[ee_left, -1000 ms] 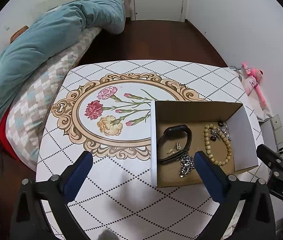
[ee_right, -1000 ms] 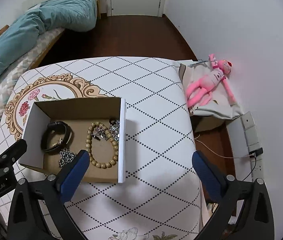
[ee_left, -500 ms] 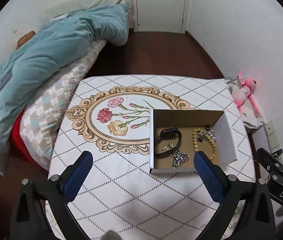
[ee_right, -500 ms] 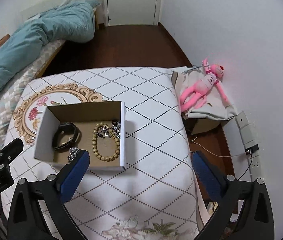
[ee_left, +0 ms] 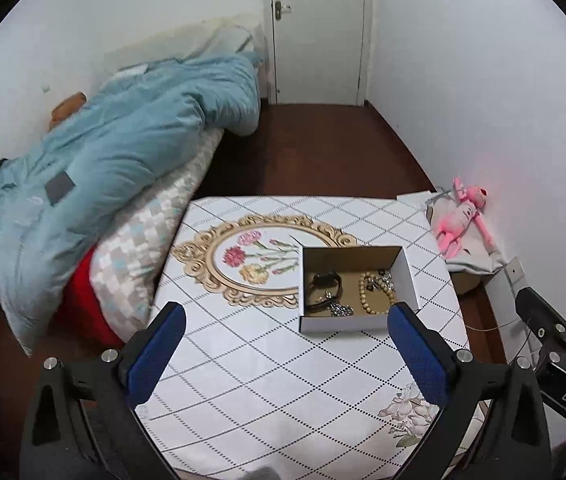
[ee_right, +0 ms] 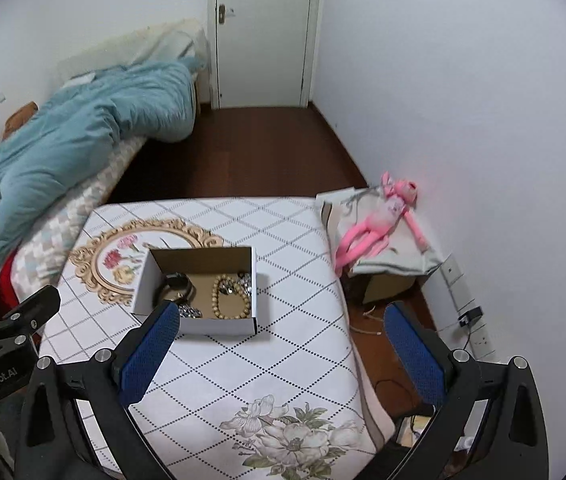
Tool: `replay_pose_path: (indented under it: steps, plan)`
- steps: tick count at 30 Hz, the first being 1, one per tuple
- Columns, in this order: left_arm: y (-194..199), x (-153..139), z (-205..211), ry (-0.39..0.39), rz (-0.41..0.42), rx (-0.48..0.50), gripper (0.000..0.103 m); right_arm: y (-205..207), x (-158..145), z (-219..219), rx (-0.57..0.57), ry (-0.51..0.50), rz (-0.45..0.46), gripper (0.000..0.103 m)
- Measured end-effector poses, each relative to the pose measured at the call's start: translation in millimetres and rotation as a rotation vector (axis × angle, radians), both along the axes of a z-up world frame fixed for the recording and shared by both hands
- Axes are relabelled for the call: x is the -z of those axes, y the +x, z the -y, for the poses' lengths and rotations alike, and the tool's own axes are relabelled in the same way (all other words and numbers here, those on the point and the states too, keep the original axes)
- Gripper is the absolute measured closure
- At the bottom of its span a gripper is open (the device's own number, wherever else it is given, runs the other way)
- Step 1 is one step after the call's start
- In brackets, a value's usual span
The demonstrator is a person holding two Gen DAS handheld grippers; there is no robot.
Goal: Organize jewelry
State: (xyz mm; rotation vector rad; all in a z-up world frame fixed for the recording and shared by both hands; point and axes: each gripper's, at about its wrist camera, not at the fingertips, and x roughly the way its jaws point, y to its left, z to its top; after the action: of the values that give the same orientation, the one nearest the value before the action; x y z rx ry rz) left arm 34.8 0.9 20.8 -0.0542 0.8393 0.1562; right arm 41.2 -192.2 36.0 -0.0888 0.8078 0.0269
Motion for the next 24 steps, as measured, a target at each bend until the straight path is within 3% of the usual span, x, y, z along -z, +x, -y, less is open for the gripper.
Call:
replay_pose_path:
  steps: [11,24]
  plan:
    - [-28.1,-30.0,-0.1,-0.029,0.032,0.014,0.000,-38.0,-49.2,4.3,-0.008,0.012,0.062,0.000]
    - [-8.9,-19.3,-2.0,-0.056,-0.041,0.006,0.000,-22.8,-43.3,3.0,-0.007,0.023,0.004,0.000]
